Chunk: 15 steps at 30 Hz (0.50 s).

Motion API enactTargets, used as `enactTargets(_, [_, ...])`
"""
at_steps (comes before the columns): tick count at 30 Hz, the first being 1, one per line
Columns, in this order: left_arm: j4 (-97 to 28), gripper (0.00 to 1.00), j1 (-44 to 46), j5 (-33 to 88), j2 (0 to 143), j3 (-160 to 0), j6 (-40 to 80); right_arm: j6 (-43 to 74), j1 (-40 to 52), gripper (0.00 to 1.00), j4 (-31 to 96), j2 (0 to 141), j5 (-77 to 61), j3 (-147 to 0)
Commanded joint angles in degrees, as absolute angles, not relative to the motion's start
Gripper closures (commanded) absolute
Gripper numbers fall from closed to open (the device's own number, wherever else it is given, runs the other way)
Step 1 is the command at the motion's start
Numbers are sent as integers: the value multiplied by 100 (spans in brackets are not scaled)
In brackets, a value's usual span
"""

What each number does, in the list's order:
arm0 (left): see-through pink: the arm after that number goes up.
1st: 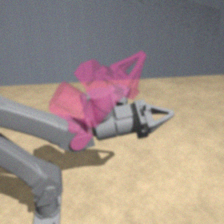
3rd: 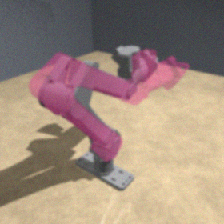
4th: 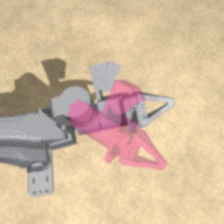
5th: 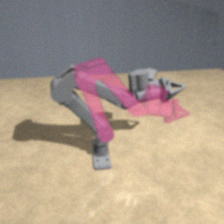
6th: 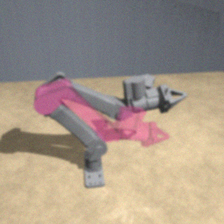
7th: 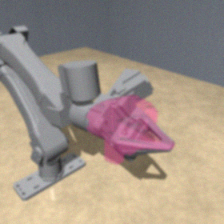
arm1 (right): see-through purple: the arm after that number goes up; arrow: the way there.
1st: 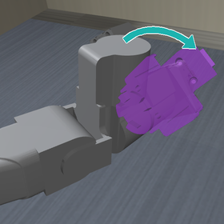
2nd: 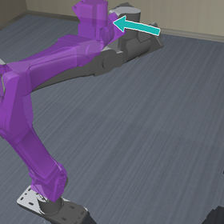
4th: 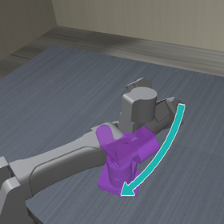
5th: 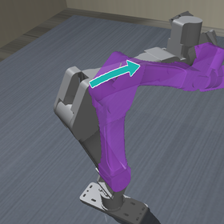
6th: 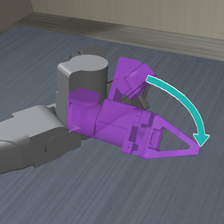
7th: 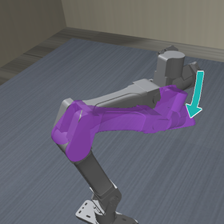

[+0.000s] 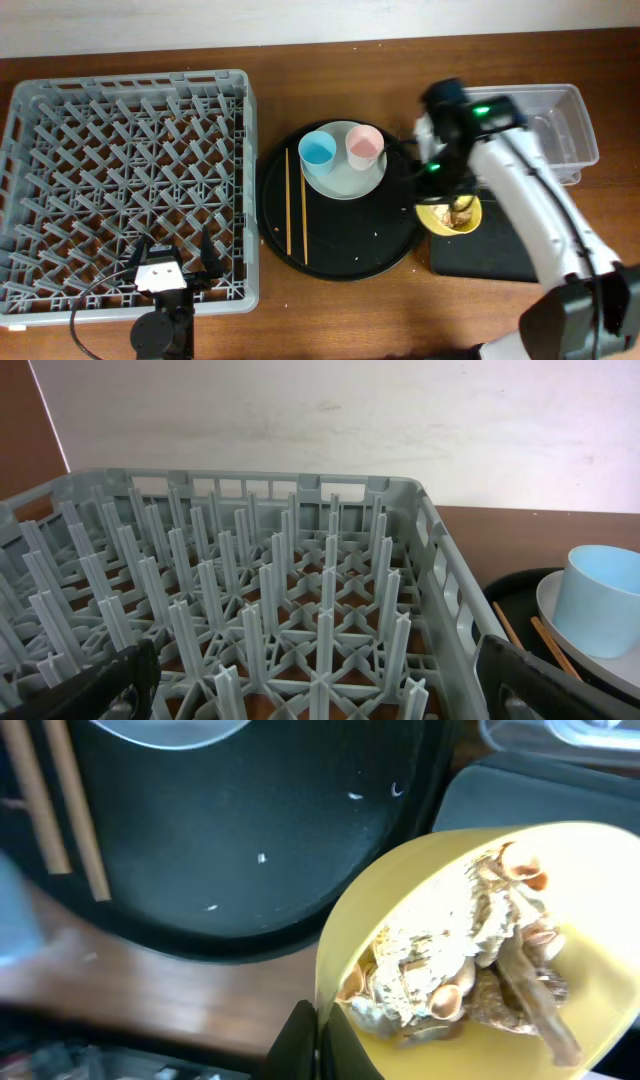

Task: Sort waste into correct bins and load items into the dishwasher rack
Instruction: 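Carry the yellow bowl right and tip scraps onto the black tray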

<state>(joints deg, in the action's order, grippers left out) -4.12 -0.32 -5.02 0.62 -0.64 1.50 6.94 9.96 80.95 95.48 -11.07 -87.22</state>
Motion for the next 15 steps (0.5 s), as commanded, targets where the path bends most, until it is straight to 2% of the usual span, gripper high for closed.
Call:
enactTargets(1, [-429,1,-5,-582,36,-51,80,-189,56,96,8263,9323,-2502,-8836])
enactTargets(9, [-429,1,-5,-582,36,-51,80,-2174,-2156,96,8486,9325,-4646,-7806])
enactTargets(15, [-429,1,-5,-582,36,-51,80,-2718,-3883,96,7391,9325,-6313,-6307])
